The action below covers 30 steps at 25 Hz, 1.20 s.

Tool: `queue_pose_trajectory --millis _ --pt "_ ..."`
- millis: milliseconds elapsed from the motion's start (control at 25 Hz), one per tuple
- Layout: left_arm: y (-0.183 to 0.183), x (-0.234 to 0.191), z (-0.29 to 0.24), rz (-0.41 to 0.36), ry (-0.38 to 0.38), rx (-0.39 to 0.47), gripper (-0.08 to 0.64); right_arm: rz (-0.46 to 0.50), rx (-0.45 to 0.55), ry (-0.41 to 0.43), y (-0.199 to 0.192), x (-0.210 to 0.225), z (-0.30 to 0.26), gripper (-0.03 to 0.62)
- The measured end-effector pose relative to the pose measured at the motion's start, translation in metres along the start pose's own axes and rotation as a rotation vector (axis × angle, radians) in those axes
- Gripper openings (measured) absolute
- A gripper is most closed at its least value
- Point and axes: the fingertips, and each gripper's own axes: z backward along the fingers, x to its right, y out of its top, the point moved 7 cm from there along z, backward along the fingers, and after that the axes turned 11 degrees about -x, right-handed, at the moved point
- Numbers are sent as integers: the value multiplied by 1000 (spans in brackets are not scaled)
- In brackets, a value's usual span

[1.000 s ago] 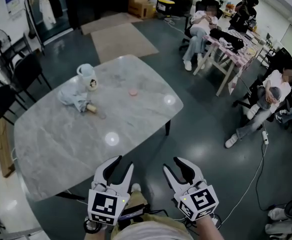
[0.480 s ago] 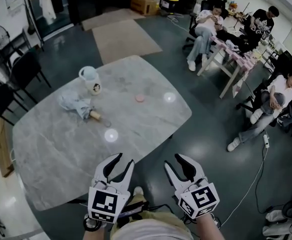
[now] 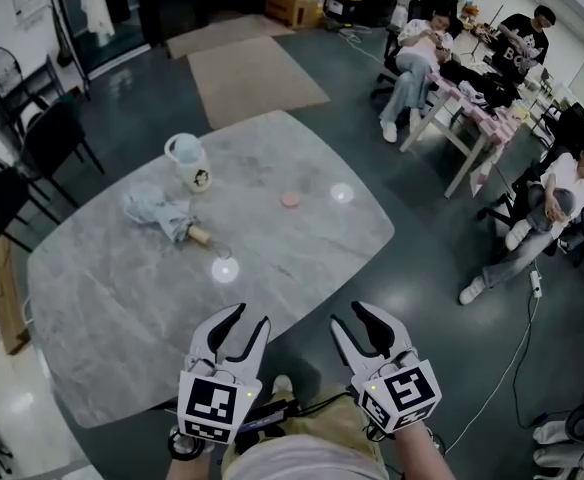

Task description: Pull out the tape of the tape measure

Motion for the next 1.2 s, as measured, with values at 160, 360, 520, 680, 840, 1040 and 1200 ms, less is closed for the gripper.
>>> queue_pose_trajectory --millis 160,360,520,680,840,1040,1200 --pt "0 -5 -1 1 7 1 143 7 0 2 2 -1 -5 163" --pt "1 -12 -2 4 17 1 143 7 -6 12 4 -1 -13 169" --pt "2 -17 -8 15 33 -4 143 13 -9 23 8 6 -21 170" --pt "6 -24 -18 23 49 -8 144 7 -12 48 13 18 -35 170" --pt "8 -31 -31 31 57 -17 149 -2 -19 89 18 28 -55 172" --pt "9 -43 -49 79 74 -16 150 20 -41 116 27 41 -81 186" --pt "8 -50 -66 96 85 -21 153 34 -63 134 30 54 -101 193"
